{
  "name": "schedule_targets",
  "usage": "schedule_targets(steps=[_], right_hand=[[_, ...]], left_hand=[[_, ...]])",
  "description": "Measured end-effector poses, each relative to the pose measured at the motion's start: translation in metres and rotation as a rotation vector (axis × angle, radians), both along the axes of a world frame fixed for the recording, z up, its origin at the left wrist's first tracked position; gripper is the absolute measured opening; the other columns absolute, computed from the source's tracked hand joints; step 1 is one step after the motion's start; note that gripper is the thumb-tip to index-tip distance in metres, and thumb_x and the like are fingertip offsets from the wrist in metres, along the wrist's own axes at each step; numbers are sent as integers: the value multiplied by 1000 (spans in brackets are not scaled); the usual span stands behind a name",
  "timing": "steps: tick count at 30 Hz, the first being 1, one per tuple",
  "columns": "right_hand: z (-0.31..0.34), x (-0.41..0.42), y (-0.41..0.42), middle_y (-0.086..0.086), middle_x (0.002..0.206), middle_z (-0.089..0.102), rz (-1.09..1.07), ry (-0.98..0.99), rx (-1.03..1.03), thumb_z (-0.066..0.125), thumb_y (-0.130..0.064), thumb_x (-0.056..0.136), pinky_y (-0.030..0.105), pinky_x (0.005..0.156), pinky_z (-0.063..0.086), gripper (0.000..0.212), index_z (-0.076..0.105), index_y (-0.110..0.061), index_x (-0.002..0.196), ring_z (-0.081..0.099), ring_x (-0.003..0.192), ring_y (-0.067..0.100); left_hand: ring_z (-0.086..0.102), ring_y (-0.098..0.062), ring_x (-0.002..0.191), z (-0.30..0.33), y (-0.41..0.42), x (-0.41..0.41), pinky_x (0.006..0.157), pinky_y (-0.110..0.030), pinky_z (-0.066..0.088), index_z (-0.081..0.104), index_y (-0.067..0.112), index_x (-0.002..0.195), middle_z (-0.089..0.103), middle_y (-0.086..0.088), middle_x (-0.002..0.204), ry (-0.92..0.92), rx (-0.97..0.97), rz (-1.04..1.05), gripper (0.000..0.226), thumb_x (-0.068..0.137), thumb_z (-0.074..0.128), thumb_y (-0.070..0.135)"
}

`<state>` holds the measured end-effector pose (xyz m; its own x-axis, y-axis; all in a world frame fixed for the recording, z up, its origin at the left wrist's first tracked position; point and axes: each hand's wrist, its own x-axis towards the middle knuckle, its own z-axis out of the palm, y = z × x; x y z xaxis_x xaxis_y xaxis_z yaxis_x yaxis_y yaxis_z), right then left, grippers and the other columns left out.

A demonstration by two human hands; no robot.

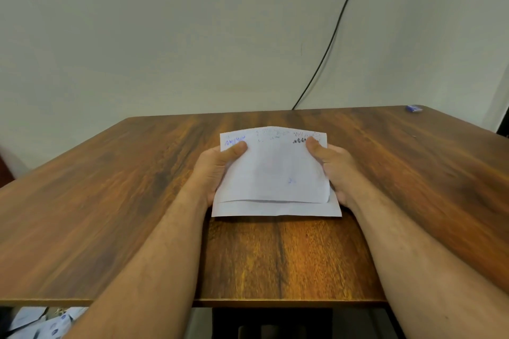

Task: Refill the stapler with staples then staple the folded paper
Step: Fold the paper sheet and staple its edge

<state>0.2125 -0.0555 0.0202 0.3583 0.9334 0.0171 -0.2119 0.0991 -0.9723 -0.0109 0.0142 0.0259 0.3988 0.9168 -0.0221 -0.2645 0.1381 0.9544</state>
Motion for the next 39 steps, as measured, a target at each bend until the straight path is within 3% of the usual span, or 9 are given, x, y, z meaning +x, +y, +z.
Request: schedule_targets(steps=[2, 7, 10, 14, 19, 25, 32, 35, 39], right_hand=[[-2, 3, 0, 13, 104, 78, 32, -8, -30, 70, -13, 92, 52, 86, 59, 21, 71, -6, 112, 75, 95, 33], [-5, 9, 4, 18, 104, 77, 34, -9, -91, 67, 6, 88, 49, 81, 60, 19, 71, -3, 104, 75, 92, 35], [-5, 12, 6, 17, 101, 77, 45, 0, -117, 67, 14, 83, 47, 73, 61, 29, 68, -1, 108, 75, 89, 36], [-6, 14, 10, 19, 103, 76, 58, -43, -141, 70, 16, 79, 49, 76, 61, 40, 65, 1, 115, 76, 88, 37], [-7, 15, 10, 21, 104, 76, 77, -71, -144, 69, 18, 77, 48, 73, 62, 43, 64, 3, 117, 75, 89, 38], [-8, 12, 9, 20, 103, 76, 46, -101, -84, 71, 18, 75, 49, 78, 62, 39, 66, 1, 110, 75, 89, 38], [-6, 6, 4, 12, 92, 79, 19, -146, -28, 74, 13, 78, 43, 75, 62, 26, 69, -6, 95, 76, 80, 29], [-5, 4, 4, 13, 101, 78, 27, -171, 2, 73, 13, 78, 43, 77, 62, 32, 70, -9, 101, 76, 86, 29], [-6, 0, 4, 7, 105, 74, -95, -292, 153, 77, 9, 77, 36, 69, 62, 51, 65, -28, 110, 75, 87, 20]], left_hand=[[74, -37, 95, -3, 5, -2, 79, -49, 61, 69, 2, 118, 75, -21, 112, 55, 11, 47, 42, 81, 79, 18], [73, -39, 101, -6, 13, -6, 91, -59, 57, 69, 3, 117, 76, -18, 110, 135, -2, 10, 44, 76, 82, 9], [74, -39, 98, -7, 14, -5, 86, -55, 59, 69, 3, 117, 76, -19, 109, 153, 11, 2, 43, 75, 79, -1], [74, -39, 95, -9, 19, -5, 77, -49, 61, 66, 4, 120, 75, -21, 110, 175, 48, -3, 47, 75, 71, -11], [73, -32, 88, -8, 18, -5, 71, -42, 61, 67, 8, 112, 76, -15, 104, 168, 56, 15, 32, 84, 77, 17], [74, -29, 80, -9, 18, -1, 66, -39, 60, 70, 7, 111, 78, -13, 96, 155, 52, 102, 24, 91, 71, 20], [73, -35, 91, -13, 19, 0, 79, -45, 58, 71, 4, 111, 77, -16, 103, 149, 71, 134, 26, 98, 62, 24], [73, -36, 93, -14, 19, 1, 79, -45, 58, 69, 2, 114, 77, -17, 105, 145, 79, 151, 27, 98, 62, 23], [73, -38, 97, -15, 21, 3, 86, -51, 59, 69, 5, 114, 77, -16, 104, 171, 102, 183, 29, 95, 67, 26]])
